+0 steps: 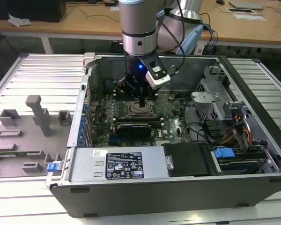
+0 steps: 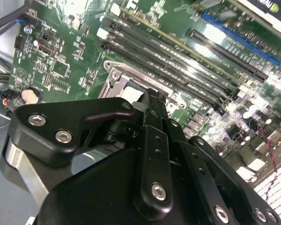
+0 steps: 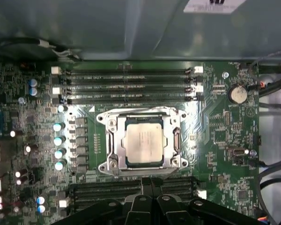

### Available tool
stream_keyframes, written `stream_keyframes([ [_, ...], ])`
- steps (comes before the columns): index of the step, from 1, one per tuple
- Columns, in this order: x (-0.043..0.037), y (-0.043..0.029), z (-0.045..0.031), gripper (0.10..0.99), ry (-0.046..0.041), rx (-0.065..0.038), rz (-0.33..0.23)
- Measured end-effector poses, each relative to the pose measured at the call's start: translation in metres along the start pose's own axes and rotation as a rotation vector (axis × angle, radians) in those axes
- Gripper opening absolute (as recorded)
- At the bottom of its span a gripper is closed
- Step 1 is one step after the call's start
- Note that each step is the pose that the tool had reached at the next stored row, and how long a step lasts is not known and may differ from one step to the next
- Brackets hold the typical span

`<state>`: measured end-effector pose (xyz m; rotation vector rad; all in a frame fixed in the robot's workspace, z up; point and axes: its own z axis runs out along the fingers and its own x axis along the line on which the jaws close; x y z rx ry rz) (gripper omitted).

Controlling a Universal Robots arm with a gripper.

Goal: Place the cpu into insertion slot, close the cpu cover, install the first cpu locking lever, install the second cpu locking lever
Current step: 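Install the second cpu locking lever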

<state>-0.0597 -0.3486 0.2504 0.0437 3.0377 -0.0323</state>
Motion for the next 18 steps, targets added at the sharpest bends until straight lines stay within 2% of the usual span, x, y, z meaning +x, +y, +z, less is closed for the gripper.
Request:
stream_keyframes([
  [3, -0.0002, -0.0064, 0.0002, 0.106, 0.0001, -0.003, 0.000],
  [7, 0.0001, -0.0101, 0.0024, 0.106, 0.0001, -0.008, 0.001],
  [18, 0.0010, -0.0106, 0.0060, 0.106, 0.0002, -0.008, 0.001],
])
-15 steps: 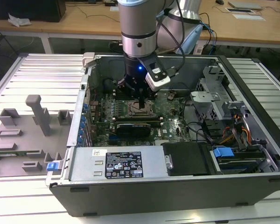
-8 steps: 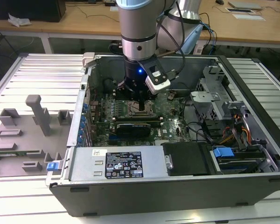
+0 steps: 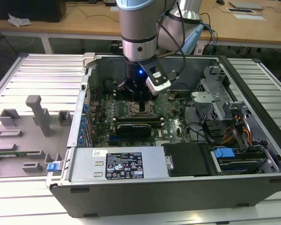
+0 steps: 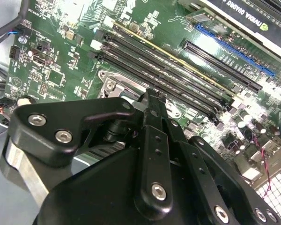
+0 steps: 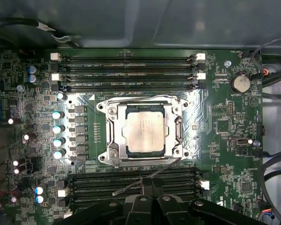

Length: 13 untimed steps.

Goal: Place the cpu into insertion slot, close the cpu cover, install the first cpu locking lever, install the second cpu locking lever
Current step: 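Install the second cpu locking lever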

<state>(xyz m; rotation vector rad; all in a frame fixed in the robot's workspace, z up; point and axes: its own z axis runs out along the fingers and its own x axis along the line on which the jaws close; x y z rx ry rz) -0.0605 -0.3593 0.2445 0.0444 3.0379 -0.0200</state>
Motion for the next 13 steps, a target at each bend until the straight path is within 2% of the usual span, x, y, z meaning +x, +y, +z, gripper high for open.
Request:
stream_keyframes([
  [7, 0.0028, -0.0001, 0.0056, 0.106, 0.0000, 0.000, 0.000],
  [11, 0.0080, -0.0008, 0.0113, 0.106, 0.0001, 0.000, 0.000],
  [13, 0.0112, -0.0025, 0.0150, 0.106, 0.0002, -0.005, 0.001],
])
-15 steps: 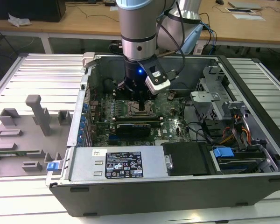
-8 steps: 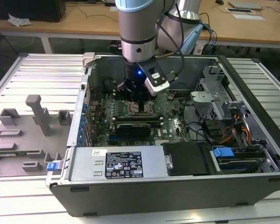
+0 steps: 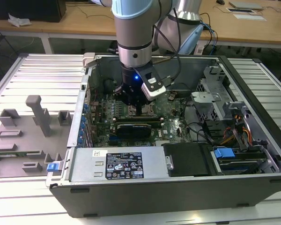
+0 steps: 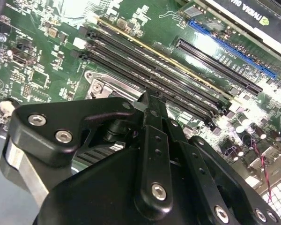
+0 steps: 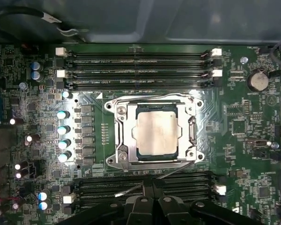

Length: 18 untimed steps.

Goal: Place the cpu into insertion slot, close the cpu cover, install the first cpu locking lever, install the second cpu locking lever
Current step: 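Install the second cpu locking lever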

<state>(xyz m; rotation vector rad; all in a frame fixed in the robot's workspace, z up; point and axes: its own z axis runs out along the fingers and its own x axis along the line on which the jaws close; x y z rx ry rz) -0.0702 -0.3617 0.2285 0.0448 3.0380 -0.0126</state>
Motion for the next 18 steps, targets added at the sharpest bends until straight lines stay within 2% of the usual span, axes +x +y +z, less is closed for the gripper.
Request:
stream_keyframes([
  [3, 0.0052, -0.0031, 0.0031, 0.106, 0.0005, -0.015, 0.002],
  [6, 0.0103, -0.0085, 0.0048, 0.106, 0.0017, -0.056, 0.006],
  [12, 0.0183, -0.0119, 0.0090, 0.106, 0.0028, -0.090, 0.009],
  [14, 0.0208, -0.0135, 0.0110, 0.106, 0.0035, -0.114, 0.012],
  [18, 0.0236, -0.0186, 0.0141, 0.106, 0.0044, -0.142, 0.015],
])
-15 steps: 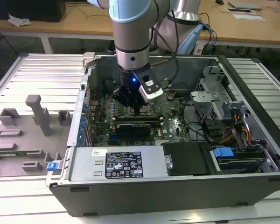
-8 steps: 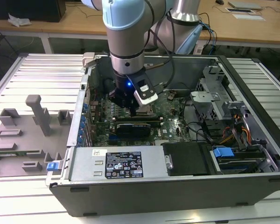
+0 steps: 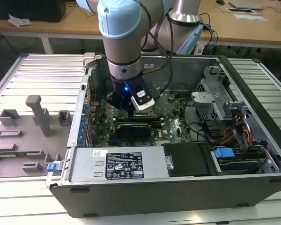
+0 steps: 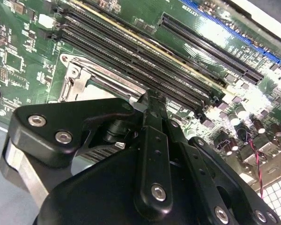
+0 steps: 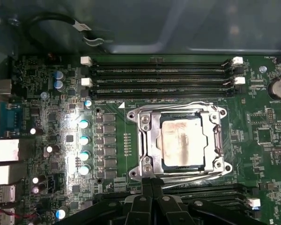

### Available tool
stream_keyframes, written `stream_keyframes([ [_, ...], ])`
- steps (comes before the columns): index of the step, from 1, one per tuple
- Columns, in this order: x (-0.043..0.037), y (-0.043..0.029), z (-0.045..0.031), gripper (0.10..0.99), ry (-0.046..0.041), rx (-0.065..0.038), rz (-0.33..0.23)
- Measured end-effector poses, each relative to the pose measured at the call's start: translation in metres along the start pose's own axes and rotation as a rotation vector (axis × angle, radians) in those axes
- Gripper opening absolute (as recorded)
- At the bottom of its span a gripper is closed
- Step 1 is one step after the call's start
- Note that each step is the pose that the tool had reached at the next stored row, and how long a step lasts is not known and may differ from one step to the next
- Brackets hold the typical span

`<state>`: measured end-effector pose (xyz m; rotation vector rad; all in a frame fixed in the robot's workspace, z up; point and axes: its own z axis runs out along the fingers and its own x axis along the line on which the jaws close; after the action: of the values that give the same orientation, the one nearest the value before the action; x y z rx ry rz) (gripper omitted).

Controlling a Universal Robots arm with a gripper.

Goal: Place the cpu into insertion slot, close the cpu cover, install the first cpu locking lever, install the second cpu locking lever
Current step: 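Install the second cpu locking lever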

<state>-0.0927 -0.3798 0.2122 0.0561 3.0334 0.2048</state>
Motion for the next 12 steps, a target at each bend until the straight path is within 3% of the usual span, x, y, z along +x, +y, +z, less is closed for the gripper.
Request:
stream_keyframes([
  [2, -0.0001, -0.0060, 0.0001, 0.106, 0.0007, -0.023, 0.002],
  [5, 0.0020, -0.0103, 0.0005, 0.106, 0.0014, -0.050, 0.005],
  [12, 0.0068, -0.0156, 0.0057, 0.106, 0.0025, -0.084, 0.009],
])
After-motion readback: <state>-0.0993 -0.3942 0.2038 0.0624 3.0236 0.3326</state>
